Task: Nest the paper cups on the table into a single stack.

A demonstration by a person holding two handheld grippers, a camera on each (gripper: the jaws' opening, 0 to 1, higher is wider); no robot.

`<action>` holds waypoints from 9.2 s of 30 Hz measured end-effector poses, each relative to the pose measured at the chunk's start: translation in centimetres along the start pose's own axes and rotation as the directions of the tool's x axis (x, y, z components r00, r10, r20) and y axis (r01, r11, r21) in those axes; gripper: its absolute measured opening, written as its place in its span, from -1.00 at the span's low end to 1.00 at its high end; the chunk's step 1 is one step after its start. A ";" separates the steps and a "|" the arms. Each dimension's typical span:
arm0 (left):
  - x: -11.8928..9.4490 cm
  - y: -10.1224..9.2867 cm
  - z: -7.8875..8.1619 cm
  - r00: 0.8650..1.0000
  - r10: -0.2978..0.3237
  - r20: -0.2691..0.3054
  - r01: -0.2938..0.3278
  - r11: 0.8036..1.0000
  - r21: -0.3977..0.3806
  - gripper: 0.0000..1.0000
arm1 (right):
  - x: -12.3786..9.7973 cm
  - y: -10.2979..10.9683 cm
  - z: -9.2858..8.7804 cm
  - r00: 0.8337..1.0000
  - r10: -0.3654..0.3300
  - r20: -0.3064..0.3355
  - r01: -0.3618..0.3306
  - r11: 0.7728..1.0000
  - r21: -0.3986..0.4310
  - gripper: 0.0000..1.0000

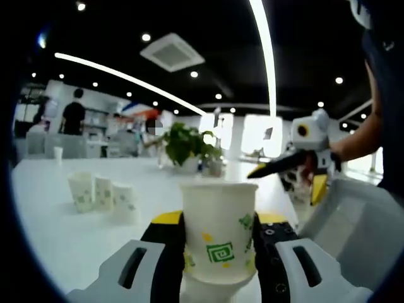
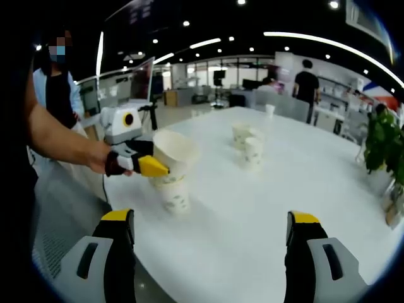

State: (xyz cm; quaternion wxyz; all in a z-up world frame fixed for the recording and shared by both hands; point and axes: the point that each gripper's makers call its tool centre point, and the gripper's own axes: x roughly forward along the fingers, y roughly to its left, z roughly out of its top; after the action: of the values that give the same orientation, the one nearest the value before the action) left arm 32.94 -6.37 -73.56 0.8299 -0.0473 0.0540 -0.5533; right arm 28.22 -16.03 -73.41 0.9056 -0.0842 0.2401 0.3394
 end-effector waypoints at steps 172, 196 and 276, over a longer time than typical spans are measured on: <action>-17.8 8.2 0.7 0.834 0.510 -0.211 -0.515 0.856 0.035 0.94 | 27.2 -13.0 6.1 0.969 -0.092 0.228 0.094 0.996 0.003 -0.17; -16.1 8.3 1.5 0.864 0.460 -0.203 -0.460 0.887 0.050 0.91 | 23.6 -10.0 6.7 0.981 -0.008 0.194 0.009 1.000 -0.009 -0.21; -13.6 7.9 11.4 0.937 0.339 -0.088 -0.342 0.940 -0.015 0.92 | 10.9 -4.9 15.6 0.983 0.089 0.162 -0.071 0.991 -0.112 -0.21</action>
State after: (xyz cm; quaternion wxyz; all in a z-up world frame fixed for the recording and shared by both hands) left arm 36.54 9.46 -62.89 0.9093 -0.0266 0.1044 -0.4019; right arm 44.42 -8.55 -65.25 0.9023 -0.0937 0.1486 0.3937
